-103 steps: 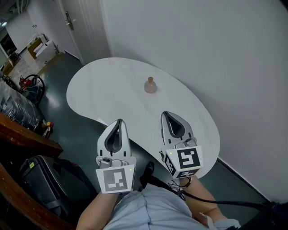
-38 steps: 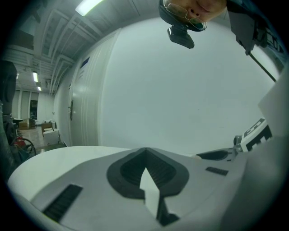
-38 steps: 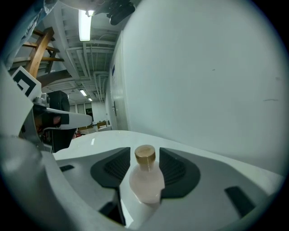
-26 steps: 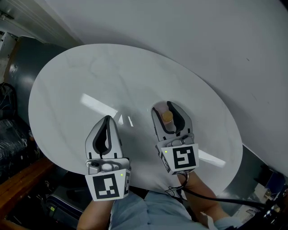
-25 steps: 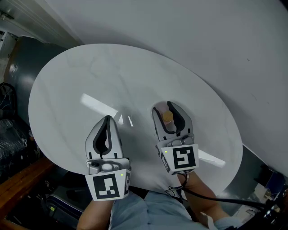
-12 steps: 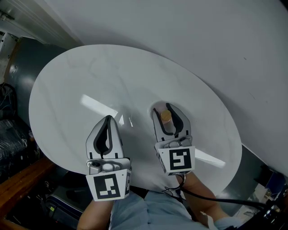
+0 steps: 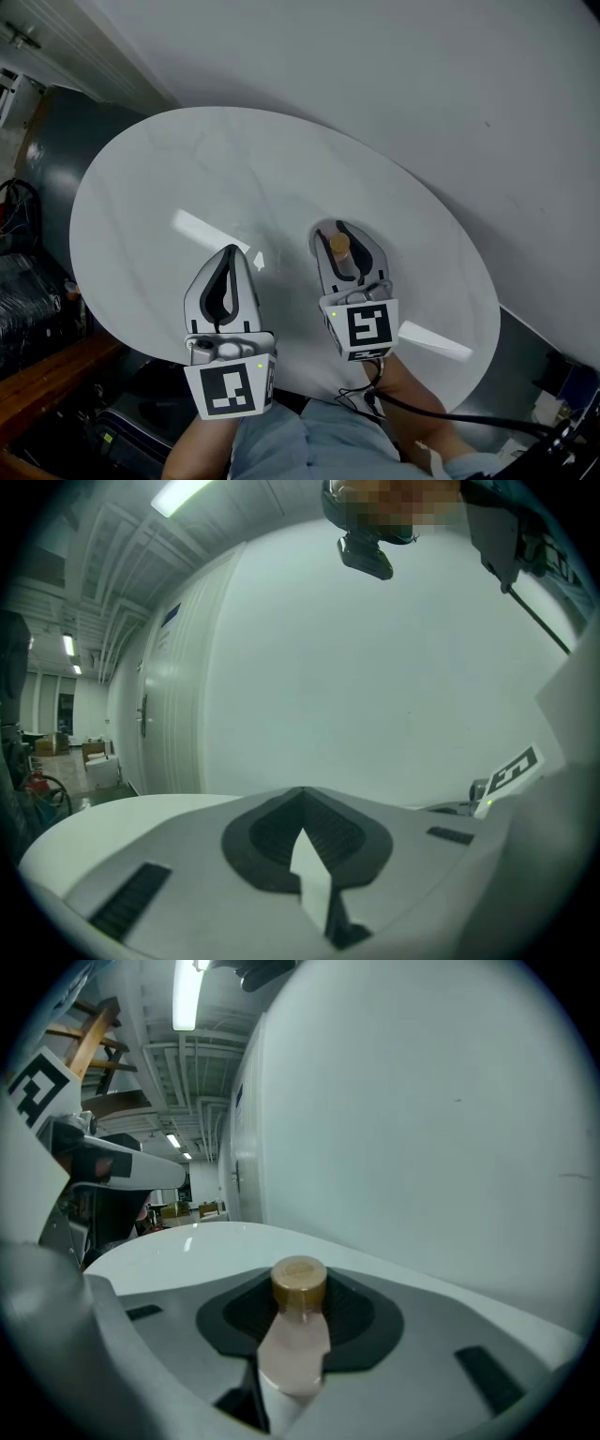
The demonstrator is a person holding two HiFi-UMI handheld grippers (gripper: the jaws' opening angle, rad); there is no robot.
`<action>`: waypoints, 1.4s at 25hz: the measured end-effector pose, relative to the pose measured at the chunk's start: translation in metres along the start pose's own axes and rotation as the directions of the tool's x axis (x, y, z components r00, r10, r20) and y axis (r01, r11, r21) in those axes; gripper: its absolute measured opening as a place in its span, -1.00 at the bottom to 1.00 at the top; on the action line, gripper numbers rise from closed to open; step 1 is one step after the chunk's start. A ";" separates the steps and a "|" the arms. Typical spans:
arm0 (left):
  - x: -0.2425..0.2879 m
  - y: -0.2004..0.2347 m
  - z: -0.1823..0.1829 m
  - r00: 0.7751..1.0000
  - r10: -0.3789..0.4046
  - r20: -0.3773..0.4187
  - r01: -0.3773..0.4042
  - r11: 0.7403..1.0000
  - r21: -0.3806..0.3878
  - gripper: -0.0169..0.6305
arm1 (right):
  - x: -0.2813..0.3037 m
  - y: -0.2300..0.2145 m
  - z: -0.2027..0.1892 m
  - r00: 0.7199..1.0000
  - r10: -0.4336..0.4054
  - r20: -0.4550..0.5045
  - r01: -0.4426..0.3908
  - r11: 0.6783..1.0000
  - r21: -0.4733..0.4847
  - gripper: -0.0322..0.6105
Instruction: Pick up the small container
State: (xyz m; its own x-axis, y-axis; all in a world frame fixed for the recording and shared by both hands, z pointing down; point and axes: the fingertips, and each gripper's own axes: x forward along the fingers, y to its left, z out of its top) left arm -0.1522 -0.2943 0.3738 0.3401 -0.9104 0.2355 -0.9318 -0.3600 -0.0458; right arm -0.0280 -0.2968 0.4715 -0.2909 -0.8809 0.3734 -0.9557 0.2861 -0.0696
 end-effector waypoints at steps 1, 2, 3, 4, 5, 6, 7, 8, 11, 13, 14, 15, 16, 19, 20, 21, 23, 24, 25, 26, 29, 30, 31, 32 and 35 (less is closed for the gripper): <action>-0.002 -0.001 0.002 1.000 0.000 0.006 0.000 1.000 0.004 -0.95 | -0.002 -0.001 0.000 1.000 0.001 0.002 -0.001 1.000 0.007 -0.52; -0.004 -0.003 0.005 1.000 0.000 0.013 0.000 1.000 0.009 -0.95 | -0.004 -0.002 0.001 1.000 0.000 0.008 0.000 1.000 0.010 -0.52; -0.007 -0.004 0.009 1.000 0.001 0.022 -0.001 1.000 0.014 -0.95 | -0.007 -0.003 0.005 1.000 -0.001 0.018 0.001 1.000 0.010 -0.52; -0.010 -0.005 0.012 0.999 0.001 0.032 -0.002 1.000 0.019 -0.95 | -0.011 -0.002 0.010 1.000 0.000 0.030 0.000 1.000 0.009 -0.52; -0.013 -0.006 0.016 0.999 0.003 0.042 -0.004 1.000 0.023 -0.95 | -0.014 -0.001 0.017 0.999 0.003 0.044 -0.003 1.000 0.007 -0.52; -0.017 -0.007 0.019 0.999 0.004 0.052 -0.006 1.000 0.027 -0.95 | -0.018 0.000 0.024 0.998 0.008 0.058 -0.008 1.000 0.004 -0.52; -0.020 -0.008 0.022 0.998 0.005 0.061 -0.007 1.000 0.030 -0.95 | -0.022 0.001 0.032 0.997 0.016 0.070 -0.016 1.000 0.000 -0.52; -0.023 -0.011 0.025 0.998 0.005 0.067 -0.007 1.000 0.029 -0.95 | -0.026 0.002 0.040 0.996 0.026 0.082 -0.026 1.000 -0.007 -0.52; -0.033 -0.024 0.030 0.997 0.010 0.078 -0.010 1.000 0.003 -0.95 | -0.042 0.004 0.062 0.992 0.051 0.116 -0.048 0.998 -0.028 -0.52; -0.043 -0.031 0.040 0.994 0.008 0.109 -0.010 1.000 0.017 -0.95 | -0.057 0.005 0.077 0.989 0.057 0.137 -0.052 0.998 -0.040 -0.52; -0.048 -0.034 0.046 0.992 0.008 0.123 -0.010 1.000 0.013 -0.95 | -0.065 0.006 0.085 0.987 0.060 0.149 -0.054 0.997 -0.047 -0.52; -0.054 -0.038 0.052 0.991 0.009 0.136 -0.011 1.000 0.007 -0.95 | -0.074 0.007 0.093 0.985 0.063 0.160 -0.055 0.997 -0.052 -0.52; -0.060 -0.042 0.058 0.989 0.009 0.150 -0.011 1.000 0.011 -0.95 | -0.083 0.007 0.100 0.983 0.065 0.172 -0.057 0.997 -0.056 -0.52; -0.071 -0.052 0.065 0.987 0.024 0.156 -0.023 1.000 -0.007 -0.95 | -0.108 0.006 0.118 0.975 0.069 0.209 -0.057 0.996 -0.065 -0.52; -0.072 -0.054 0.069 0.987 0.031 0.159 -0.028 0.999 -0.019 -0.95 | -0.114 0.005 0.125 0.973 0.070 0.221 -0.056 0.996 -0.071 -0.52; -0.073 -0.057 0.075 0.985 0.037 0.168 -0.033 0.999 -0.030 -0.95 | -0.120 0.004 0.132 0.970 0.071 0.233 -0.055 0.995 -0.078 -0.52; -0.077 -0.060 0.089 0.979 0.043 0.197 -0.037 0.999 -0.034 -0.95 | -0.130 0.005 0.146 0.964 0.077 0.254 -0.055 0.994 -0.096 -0.52; -0.080 -0.061 0.095 0.976 0.044 0.213 -0.038 0.999 -0.032 -0.95 | -0.136 0.007 0.150 0.961 0.081 0.263 -0.055 0.993 -0.105 -0.52; -0.083 -0.063 0.101 0.973 0.044 0.227 -0.038 0.999 -0.029 -0.95 | -0.141 0.009 0.154 0.959 0.085 0.271 -0.057 0.992 -0.112 -0.52; -0.087 -0.064 0.105 0.970 0.042 0.240 -0.037 0.999 -0.025 -0.95 | -0.145 0.012 0.155 0.957 0.090 0.277 -0.059 0.991 -0.118 -0.52; -0.094 -0.071 0.113 0.962 0.037 0.269 -0.034 0.999 -0.015 -0.95 | -0.154 0.015 0.154 0.953 0.101 0.284 -0.067 0.990 -0.128 -0.52; -0.096 -0.072 0.114 0.961 0.036 0.274 -0.033 0.999 -0.014 -0.95 | -0.156 0.016 0.153 0.953 0.105 0.285 -0.070 0.989 -0.129 -0.52; -0.097 -0.074 0.116 0.960 0.035 0.278 -0.032 0.999 -0.012 -0.95 | -0.157 0.018 0.153 0.952 0.109 0.286 -0.074 0.989 -0.130 -0.52; -0.098 -0.075 0.117 0.959 0.033 0.282 -0.032 0.999 -0.011 -0.95 | -0.159 0.019 0.154 0.951 0.113 0.288 -0.078 0.988 -0.130 -0.52; -0.102 -0.077 0.122 0.957 0.031 0.289 -0.031 1.000 -0.008 -0.95 | -0.163 0.022 0.155 0.949 0.121 0.291 -0.084 0.987 -0.135 -0.52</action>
State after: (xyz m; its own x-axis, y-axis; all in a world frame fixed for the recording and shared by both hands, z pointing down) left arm -0.0992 -0.1986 0.2351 0.3327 -0.9413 -0.0571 -0.9427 -0.3304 -0.0453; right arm -0.0089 -0.2051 0.2656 -0.4048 -0.9112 0.0767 -0.9129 0.4076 0.0242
